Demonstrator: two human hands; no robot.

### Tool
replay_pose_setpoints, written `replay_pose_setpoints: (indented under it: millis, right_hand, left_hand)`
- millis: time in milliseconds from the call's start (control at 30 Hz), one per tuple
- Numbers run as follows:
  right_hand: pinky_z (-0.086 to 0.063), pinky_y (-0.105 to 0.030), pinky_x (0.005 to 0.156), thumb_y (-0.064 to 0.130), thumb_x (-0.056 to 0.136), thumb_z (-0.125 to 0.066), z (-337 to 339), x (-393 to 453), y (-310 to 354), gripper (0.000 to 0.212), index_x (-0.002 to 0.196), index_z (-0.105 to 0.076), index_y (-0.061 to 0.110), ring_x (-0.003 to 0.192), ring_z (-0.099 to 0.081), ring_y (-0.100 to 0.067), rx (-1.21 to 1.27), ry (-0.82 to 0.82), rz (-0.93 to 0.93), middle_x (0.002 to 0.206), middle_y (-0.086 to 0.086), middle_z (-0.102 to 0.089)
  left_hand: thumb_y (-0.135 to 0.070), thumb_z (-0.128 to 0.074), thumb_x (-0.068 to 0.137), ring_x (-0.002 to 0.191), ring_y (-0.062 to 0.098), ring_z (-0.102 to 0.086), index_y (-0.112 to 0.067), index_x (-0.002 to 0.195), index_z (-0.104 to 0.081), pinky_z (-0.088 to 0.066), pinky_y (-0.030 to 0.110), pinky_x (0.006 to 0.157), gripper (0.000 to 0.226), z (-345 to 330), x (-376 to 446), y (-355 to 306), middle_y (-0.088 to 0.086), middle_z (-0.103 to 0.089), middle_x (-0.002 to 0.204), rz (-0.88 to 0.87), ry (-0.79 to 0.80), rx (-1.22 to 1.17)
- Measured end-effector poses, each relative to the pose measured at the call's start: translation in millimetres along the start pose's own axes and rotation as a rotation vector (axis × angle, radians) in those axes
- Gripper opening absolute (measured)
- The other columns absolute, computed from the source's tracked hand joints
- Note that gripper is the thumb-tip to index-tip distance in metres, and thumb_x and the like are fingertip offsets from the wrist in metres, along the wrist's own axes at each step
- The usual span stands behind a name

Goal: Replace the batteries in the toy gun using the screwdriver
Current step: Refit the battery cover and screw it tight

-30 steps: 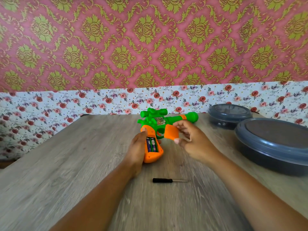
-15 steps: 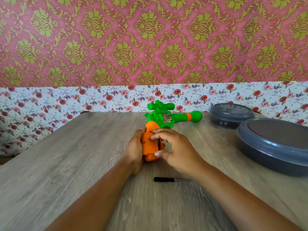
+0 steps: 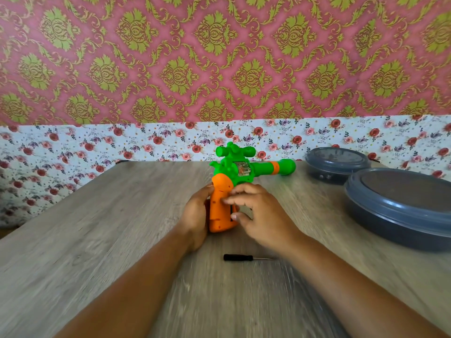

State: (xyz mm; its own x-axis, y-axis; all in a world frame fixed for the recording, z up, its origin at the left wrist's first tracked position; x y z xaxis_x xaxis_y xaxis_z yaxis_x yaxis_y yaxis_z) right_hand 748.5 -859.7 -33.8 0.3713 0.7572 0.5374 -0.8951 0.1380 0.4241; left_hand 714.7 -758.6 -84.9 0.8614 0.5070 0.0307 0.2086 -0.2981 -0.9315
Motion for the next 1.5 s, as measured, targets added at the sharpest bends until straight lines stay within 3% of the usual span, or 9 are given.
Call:
replay_pose_setpoints:
  millis: [133,200,267,333,533,667,1067,1233,1500]
  right_hand:
    - [-0.039,-0.024,0.091,0.009,0.08,-0.067,13,3,-2,0.027,0.106,-0.07,0.018,0.103,-0.052,-0.014,0.009,0.009,-0.048,0.108,-0.001,-0.057]
    - [-0.04,-0.021,0.077,0.007,0.081,-0.066,29,6,-9,0.021,0.099,-0.071,0.017,0.084,-0.054,-0.006,0.021,-0.03,-0.104,0.094,0.003,-0.058]
    - [-0.038,-0.006,0.062,0.005,0.08,-0.066,43,6,-20,0.015,0.091,-0.072,0.013,0.065,-0.051,0.007,0.039,-0.037,-0.174,0.08,0.009,-0.06]
    - [-0.036,0.001,0.053,0.004,0.079,-0.068,44,3,-30,0.008,0.084,-0.072,0.008,0.056,-0.051,0.01,0.031,0.082,-0.25,0.069,0.011,-0.06]
    - [-0.041,-0.013,0.057,0.008,0.073,-0.075,18,-12,-41,0.006,0.074,-0.074,0.014,0.062,-0.057,0.0,-0.059,0.394,-0.335,0.065,0.008,-0.065]
    - [-0.034,-0.004,0.043,0.007,0.072,-0.076,11,-16,-45,0.01,0.081,-0.073,0.011,0.043,-0.05,0.011,-0.028,0.469,-0.365,0.056,0.013,-0.055]
    - [-0.034,-0.004,0.045,0.009,0.074,-0.074,8,-16,-45,0.006,0.078,-0.073,0.012,0.054,-0.05,0.002,-0.067,0.46,-0.337,0.057,0.011,-0.057]
    - [-0.042,-0.015,0.057,0.008,0.074,-0.074,7,-19,-47,0.008,0.08,-0.072,0.012,0.062,-0.054,-0.002,-0.026,0.489,-0.357,0.065,0.008,-0.061]
    - [-0.039,-0.007,0.049,0.007,0.078,-0.071,6,-20,-49,0.006,0.082,-0.071,0.01,0.054,-0.052,0.002,-0.016,0.51,-0.368,0.064,0.009,-0.06]
  left_hand:
    - [-0.019,-0.039,0.096,0.078,0.019,-0.067,-0.012,0.121,-0.055,-0.057,0.03,0.066,0.031,0,0,-6,0.013,-0.065,0.106,-0.059,0.009,0.072]
    - [-0.018,-0.043,0.096,0.072,0.019,-0.07,-0.013,0.133,-0.047,-0.058,0.032,0.064,0.038,1,0,-7,0.014,-0.066,0.106,-0.075,-0.005,0.109]
    - [-0.018,-0.043,0.097,0.068,0.017,-0.07,-0.013,0.139,-0.04,-0.058,0.031,0.063,0.043,1,0,-7,0.012,-0.067,0.101,-0.079,-0.016,0.13]
    - [-0.021,-0.043,0.098,0.067,0.017,-0.07,-0.011,0.143,-0.036,-0.059,0.03,0.061,0.047,2,0,-7,0.011,-0.067,0.099,-0.074,-0.026,0.095]
    - [-0.024,-0.043,0.097,0.076,0.023,-0.068,-0.01,0.144,-0.034,-0.06,0.032,0.061,0.05,4,1,-4,0.013,-0.066,0.1,-0.048,-0.04,0.028]
    - [-0.021,-0.043,0.097,0.077,0.025,-0.066,-0.01,0.145,-0.032,-0.06,0.032,0.063,0.05,4,0,-5,0.014,-0.066,0.098,-0.043,-0.045,0.013]
    - [-0.02,-0.043,0.097,0.067,0.02,-0.069,-0.01,0.143,-0.036,-0.058,0.034,0.064,0.048,2,2,-3,0.013,-0.067,0.093,-0.038,-0.02,0.03]
    - [-0.021,-0.044,0.097,0.069,0.019,-0.07,-0.01,0.142,-0.037,-0.058,0.034,0.066,0.047,2,1,-4,0.012,-0.068,0.093,-0.036,-0.017,0.045]
    - [-0.022,-0.045,0.096,0.071,0.02,-0.069,-0.012,0.14,-0.04,-0.058,0.034,0.066,0.045,1,-2,-5,0.011,-0.068,0.095,-0.044,-0.016,0.071]
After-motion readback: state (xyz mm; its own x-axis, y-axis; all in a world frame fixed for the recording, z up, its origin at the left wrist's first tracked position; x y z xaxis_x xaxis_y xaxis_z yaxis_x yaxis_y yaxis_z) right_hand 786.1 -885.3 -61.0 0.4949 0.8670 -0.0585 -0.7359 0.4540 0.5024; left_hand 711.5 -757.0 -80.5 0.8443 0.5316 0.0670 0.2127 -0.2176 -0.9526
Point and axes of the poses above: each hand's wrist, its own x-axis towards the middle knuckle, its own z-axis out of the back of the hand, y = z × x, the point moved 8 cm from there along x, towards the middle knuckle
